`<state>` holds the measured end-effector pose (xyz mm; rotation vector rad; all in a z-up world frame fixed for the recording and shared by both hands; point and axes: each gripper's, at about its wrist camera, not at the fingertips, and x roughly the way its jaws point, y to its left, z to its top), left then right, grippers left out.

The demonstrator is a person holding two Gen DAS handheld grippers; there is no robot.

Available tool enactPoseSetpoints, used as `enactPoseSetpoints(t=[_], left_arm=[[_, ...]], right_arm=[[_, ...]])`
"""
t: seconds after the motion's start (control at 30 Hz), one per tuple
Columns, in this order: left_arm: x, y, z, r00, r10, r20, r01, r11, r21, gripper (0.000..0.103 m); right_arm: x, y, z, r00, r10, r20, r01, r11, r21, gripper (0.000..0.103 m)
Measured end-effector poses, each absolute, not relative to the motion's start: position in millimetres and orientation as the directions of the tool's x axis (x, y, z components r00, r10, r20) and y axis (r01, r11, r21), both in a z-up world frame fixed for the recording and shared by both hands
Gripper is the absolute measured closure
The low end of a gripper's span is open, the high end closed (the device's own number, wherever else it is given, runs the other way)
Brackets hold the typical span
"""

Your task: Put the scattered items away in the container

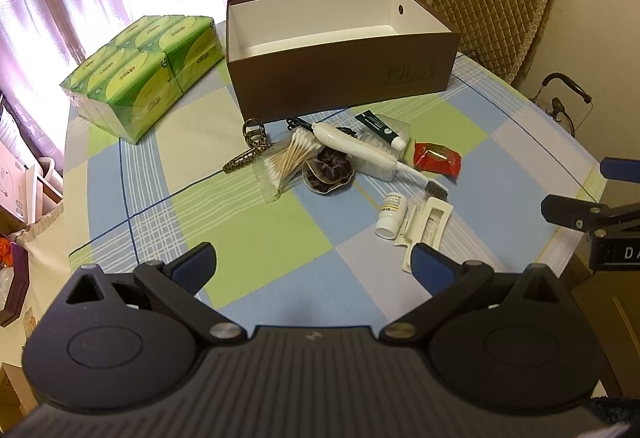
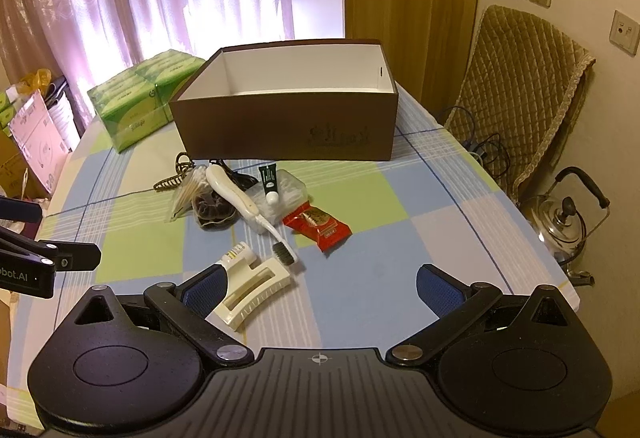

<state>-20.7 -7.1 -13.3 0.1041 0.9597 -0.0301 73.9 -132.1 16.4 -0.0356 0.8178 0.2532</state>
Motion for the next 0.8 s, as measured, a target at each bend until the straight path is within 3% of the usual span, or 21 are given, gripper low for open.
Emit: enactPoseSetpoints(t=[0.8], left_arm=[[-15.1,5.5,-19.5,0.556,0.025,-0.831,0.066,0.995,0.075,0.001]], right_arm=[[87.6,-120.6,11.9,0.632,0.226,-0.742,-0.275,0.96,0.058,0.0]])
